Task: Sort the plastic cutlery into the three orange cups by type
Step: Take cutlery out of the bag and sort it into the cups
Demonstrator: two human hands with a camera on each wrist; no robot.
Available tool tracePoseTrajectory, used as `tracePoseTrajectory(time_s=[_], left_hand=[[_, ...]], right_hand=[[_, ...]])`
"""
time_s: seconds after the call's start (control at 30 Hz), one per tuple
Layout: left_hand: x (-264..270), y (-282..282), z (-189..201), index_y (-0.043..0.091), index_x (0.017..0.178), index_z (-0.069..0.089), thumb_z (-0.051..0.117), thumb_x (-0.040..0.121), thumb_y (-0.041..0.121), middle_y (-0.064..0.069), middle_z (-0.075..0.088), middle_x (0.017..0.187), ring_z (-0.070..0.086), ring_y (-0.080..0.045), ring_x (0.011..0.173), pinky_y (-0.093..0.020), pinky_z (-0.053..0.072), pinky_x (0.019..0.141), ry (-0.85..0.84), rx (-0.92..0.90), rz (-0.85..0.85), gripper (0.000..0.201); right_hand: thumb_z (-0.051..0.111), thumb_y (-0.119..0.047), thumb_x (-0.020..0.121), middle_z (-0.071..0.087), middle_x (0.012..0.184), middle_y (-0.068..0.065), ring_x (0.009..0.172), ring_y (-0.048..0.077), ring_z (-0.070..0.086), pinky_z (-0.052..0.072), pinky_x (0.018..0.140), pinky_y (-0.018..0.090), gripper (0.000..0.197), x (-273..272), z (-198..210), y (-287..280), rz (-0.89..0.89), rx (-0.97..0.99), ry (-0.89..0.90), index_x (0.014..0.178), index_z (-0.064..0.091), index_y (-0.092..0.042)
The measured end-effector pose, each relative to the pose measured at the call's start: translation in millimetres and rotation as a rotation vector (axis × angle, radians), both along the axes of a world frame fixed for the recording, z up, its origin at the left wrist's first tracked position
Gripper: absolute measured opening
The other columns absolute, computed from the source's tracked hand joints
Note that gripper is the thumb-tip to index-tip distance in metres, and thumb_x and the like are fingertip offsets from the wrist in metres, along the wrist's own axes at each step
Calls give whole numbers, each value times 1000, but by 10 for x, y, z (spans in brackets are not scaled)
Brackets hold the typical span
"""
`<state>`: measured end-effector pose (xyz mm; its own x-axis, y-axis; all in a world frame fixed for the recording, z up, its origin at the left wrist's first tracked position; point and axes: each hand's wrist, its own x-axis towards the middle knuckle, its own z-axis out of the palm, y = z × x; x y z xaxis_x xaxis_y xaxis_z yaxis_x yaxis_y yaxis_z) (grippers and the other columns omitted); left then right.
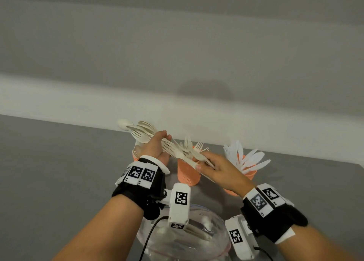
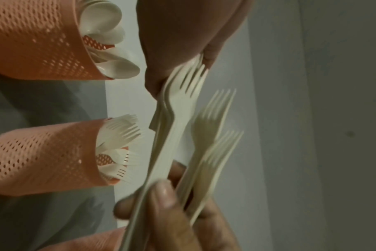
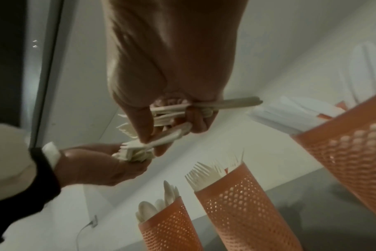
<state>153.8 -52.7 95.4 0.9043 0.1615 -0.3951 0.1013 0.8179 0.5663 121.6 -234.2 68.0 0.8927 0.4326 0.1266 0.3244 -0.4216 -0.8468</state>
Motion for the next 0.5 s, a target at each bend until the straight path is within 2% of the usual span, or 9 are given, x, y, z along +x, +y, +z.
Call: tracePoseTrajectory(time_s=[0.07,0.13,0.23,0.3,0.37,0.47,0.5], left_hand=[[-9,-67,-12,7,75,51,56,85,-2,-6,54,72,56,-11,61,-22,53,61,8,45,18,15],[-23,-104,-18,7,72,50,57,86,-1,-5,52,72,55,-11,65,-24,51,58,16,65,-17,17],[6,-58,-13,10,71,50,61,87,14,-1,50,64,55,-11,56,-28,52,52,17,56,-96,19],[44,23,-5,12,75,49,58,89,23,-1,48,68,51,-13,59,-30,48,61,14,25,-89,20],[77,96,-4,11,81,50,55,91,25,-2,49,75,51,-15,67,-32,47,66,18,8,-77,17],[98,137,-52,8,95,54,57,90,19,-5,56,80,59,-18,73,-39,53,85,-4,36,-50,13],[94,132,-77,6,98,55,58,89,18,-6,59,80,61,-18,72,-38,54,85,-8,59,-37,14]], right_hand=[[63,-27,85,68,102,5,94,19,62,47,84,33,30,12,2,99,-17,-46,-58,113,59,-17],[61,-31,86,66,96,0,89,16,61,46,78,33,28,21,19,183,-31,-119,-113,109,58,-14],[50,-25,94,64,94,-2,86,10,59,45,78,26,19,31,38,196,31,-186,-111,108,56,-14],[46,-19,96,61,80,-1,69,4,57,44,69,19,9,32,45,124,85,-168,-13,94,56,-18],[45,-15,96,55,68,-5,54,1,48,40,59,14,15,16,72,43,102,-119,90,85,54,-15],[42,-15,97,44,60,-5,50,8,36,32,49,16,21,29,107,-56,27,65,230,98,54,2],[41,-19,97,41,58,-7,49,8,32,29,46,16,26,33,124,-65,2,125,276,104,54,3]])
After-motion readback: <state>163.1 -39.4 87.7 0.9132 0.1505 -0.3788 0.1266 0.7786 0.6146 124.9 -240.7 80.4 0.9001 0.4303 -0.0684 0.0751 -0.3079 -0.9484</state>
